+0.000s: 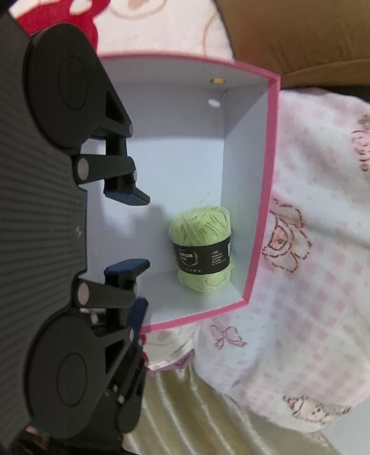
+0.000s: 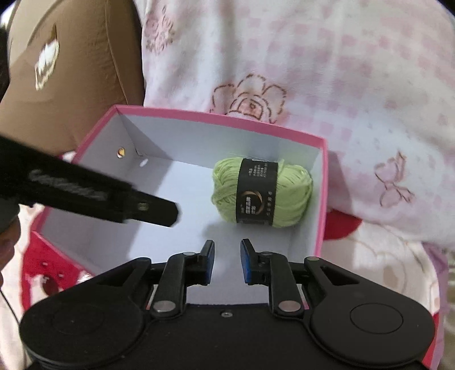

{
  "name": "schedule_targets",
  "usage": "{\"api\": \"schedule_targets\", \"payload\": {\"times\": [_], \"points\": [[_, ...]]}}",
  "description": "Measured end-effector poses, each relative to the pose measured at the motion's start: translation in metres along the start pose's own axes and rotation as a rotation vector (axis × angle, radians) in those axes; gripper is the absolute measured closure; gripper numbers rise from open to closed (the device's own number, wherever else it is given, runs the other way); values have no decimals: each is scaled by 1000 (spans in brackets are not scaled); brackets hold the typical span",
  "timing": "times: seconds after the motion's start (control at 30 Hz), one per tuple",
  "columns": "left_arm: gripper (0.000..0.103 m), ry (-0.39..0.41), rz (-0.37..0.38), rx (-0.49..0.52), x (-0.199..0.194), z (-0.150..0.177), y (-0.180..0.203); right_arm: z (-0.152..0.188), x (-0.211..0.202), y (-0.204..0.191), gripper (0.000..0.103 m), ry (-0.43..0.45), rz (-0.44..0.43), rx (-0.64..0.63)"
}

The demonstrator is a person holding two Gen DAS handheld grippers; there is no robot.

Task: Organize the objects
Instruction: 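Withdraw the left tool from the box back toward the remaining objects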

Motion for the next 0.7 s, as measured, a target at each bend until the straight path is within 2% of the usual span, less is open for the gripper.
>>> {"api": "schedule_targets", "payload": {"times": [0.07,0.2,0.27,0.33,0.43,0.57,0.7], "points": [[62,-8,-7,21,-15,5,2,28,-29,10,76,19,-11,6],[59,-1,-2,46,-44,14,6,36,-49,5,67,60,-21,-4],[56,14,-5,58,-57,19,8,40,-64,1,57,79,-33,-6],[54,10,-10,67,-67,25,9,43,-72,-3,51,91,-15,-8],[52,15,-12,78,-83,34,13,48,-85,-9,47,96,-33,-14],[39,11,-13,91,-100,46,19,56,-105,-17,41,121,-54,-18],[34,-7,-30,132,-113,53,27,62,-121,-18,37,144,-70,-17]]}}
Point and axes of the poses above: each gripper's, at about its wrist camera, not at the fingertips, and x roughly the way its jaws point, y to its right, z to its underside, the point moved 3 cm from there along x, roughly the way its jaws point, and after that the axes turned 3 degrees about z, right-handed, at the moved point
